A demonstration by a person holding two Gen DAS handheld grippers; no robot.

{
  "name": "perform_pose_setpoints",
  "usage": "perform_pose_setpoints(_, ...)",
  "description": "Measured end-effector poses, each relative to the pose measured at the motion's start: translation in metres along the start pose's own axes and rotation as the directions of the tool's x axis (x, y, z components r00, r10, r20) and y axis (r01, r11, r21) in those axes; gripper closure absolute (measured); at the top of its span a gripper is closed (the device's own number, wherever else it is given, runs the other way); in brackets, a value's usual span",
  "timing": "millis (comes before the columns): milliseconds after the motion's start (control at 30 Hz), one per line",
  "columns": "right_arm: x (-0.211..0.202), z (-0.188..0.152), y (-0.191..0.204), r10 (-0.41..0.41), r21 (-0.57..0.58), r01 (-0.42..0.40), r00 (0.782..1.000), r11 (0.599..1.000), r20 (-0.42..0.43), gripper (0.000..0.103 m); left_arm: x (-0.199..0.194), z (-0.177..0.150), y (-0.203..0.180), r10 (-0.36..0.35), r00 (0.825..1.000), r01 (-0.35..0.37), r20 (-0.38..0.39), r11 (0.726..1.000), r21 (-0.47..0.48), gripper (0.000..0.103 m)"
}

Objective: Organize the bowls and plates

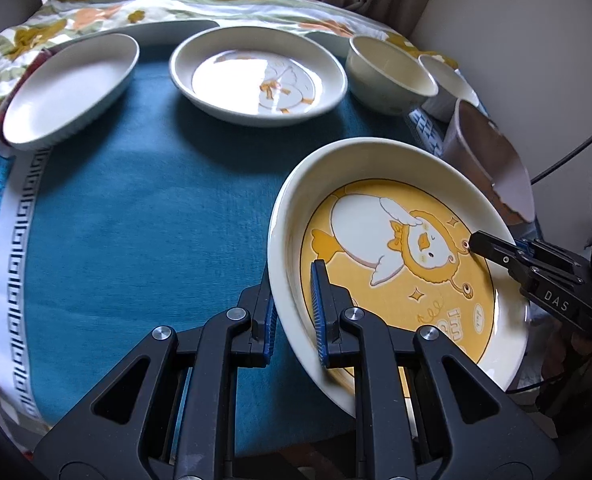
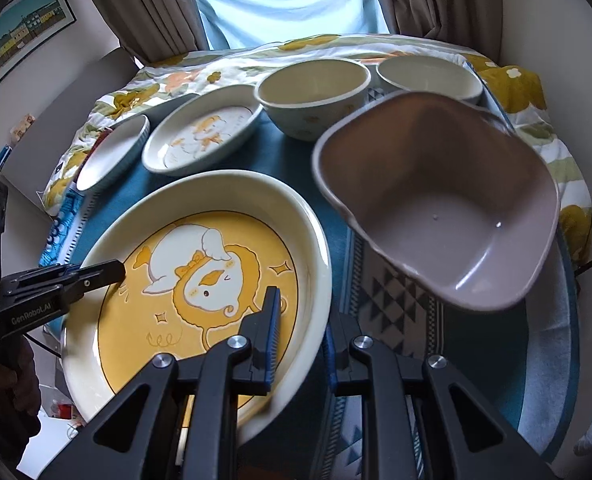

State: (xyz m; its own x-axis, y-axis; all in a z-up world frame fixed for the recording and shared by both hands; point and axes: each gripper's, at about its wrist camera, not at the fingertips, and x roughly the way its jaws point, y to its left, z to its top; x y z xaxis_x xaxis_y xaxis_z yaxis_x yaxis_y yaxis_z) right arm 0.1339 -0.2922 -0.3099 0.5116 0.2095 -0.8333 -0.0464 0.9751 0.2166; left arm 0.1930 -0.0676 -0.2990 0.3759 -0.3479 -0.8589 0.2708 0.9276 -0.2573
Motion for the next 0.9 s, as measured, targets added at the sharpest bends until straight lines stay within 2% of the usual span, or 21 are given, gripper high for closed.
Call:
perform_pose_setpoints(267, 0.014, -0.008, -0.008, 0.018, 0.003, -0.018, 1.000, 1.000, 0.005, 0.085, 0.015, -0.005, -0.001, 0.028, 0.999, -0.028, 0.020, 1.000, -0.008, 0.090)
perform_pose_setpoints(500, 0.013, -0.012, -0.009, 0.016, -0.004, -0.016, 1.000, 1.000, 0.006, 0.085, 0.017, -0.008, 0.001, 0.023, 1.000, -0.023, 0.016, 1.000, -0.020, 0.090)
perform_pose_setpoints(900, 0.009, -0.014, -0.008, -0.003, -0.005, 0.003, 1.000, 1.000, 0.015, 0.085, 0.014, -0.008, -0.004, 0.069, 0.997, -0.069, 0.020, 0.997, 0.016, 0.089)
